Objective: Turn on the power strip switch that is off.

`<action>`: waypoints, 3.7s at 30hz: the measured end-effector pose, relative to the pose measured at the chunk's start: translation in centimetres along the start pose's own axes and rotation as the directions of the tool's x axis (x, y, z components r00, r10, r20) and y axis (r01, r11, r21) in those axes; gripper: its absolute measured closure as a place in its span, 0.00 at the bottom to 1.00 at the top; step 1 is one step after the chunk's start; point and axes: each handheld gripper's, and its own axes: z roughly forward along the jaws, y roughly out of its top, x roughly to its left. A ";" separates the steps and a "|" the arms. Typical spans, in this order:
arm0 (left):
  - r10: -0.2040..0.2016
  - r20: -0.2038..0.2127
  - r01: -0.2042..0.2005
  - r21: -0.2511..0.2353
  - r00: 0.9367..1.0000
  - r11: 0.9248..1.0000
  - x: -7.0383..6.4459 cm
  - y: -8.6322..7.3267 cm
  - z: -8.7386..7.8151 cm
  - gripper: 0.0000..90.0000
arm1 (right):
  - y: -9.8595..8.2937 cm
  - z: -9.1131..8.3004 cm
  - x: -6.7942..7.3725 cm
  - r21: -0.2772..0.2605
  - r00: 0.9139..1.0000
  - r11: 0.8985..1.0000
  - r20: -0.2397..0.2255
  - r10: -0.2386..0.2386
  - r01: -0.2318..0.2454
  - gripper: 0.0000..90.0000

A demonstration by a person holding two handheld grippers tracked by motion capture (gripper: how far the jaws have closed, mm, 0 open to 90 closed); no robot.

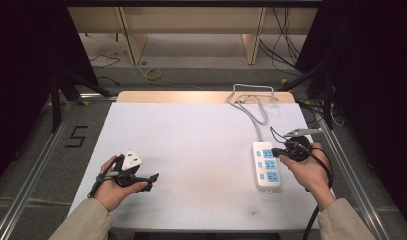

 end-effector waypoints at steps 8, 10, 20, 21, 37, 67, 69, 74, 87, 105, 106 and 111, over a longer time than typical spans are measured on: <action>0.000 0.002 0.000 0.000 1.000 1.000 0.0 0.0 0.0 0.14 | 0.2 0.3 0.0 0.011 1.000 1.000 -0.004 -0.001 0.001 1.00; 0.000 0.002 0.000 0.000 1.000 1.000 0.0 0.0 0.0 0.14 | 0.3 0.4 -0.1 0.013 1.000 1.000 -0.005 -0.001 0.002 1.00; 0.002 0.003 -0.002 0.001 1.000 1.000 0.0 0.0 0.0 0.14 | 0.5 0.9 -0.1 0.028 1.000 1.000 -0.011 -0.004 0.004 1.00; 0.005 0.003 -0.005 0.003 1.000 1.000 0.0 0.0 0.0 0.14 | 0.6 1.0 -0.1 0.029 1.000 1.000 -0.013 -0.003 0.003 1.00; 0.008 0.004 -0.008 0.007 1.000 1.000 -0.1 0.0 0.0 0.14 | 1.0 1.8 0.0 0.055 1.000 0.998 -0.021 -0.005 0.006 1.00; 0.008 0.003 -0.008 0.007 1.000 1.000 -0.1 0.0 0.1 0.14 | 2.0 3.3 0.3 0.086 0.999 0.996 -0.036 -0.021 0.024 1.00; 0.010 0.003 -0.010 0.007 1.000 1.000 -0.1 0.0 0.0 0.14 | 2.1 3.4 0.4 0.089 0.999 0.996 -0.036 -0.018 0.021 1.00; 0.008 0.002 -0.008 0.005 1.000 1.000 -0.1 0.0 0.1 0.14 | 2.2 3.6 0.4 0.093 0.999 0.995 -0.037 -0.022 0.026 1.00; 0.009 0.004 -0.009 0.006 1.000 1.000 -0.1 0.0 0.1 0.14 | 2.7 4.4 0.2 0.108 0.999 0.994 -0.034 -0.026 0.030 1.00; 0.006 0.007 -0.007 0.004 1.000 1.000 -0.1 0.0 0.1 0.15 | 3.0 5.7 -0.2 0.137 0.999 0.990 -0.030 -0.018 0.022 1.00; 0.005 0.006 -0.005 0.004 1.000 1.000 -0.1 0.0 0.1 0.15 | 3.0 5.8 -0.2 0.139 0.999 0.990 -0.031 -0.019 0.023 1.00; 0.009 0.007 -0.009 0.006 1.000 1.000 -0.1 0.0 0.1 0.15 | 3.1 6.2 -0.2 0.150 0.999 0.988 -0.028 -0.022 0.026 1.00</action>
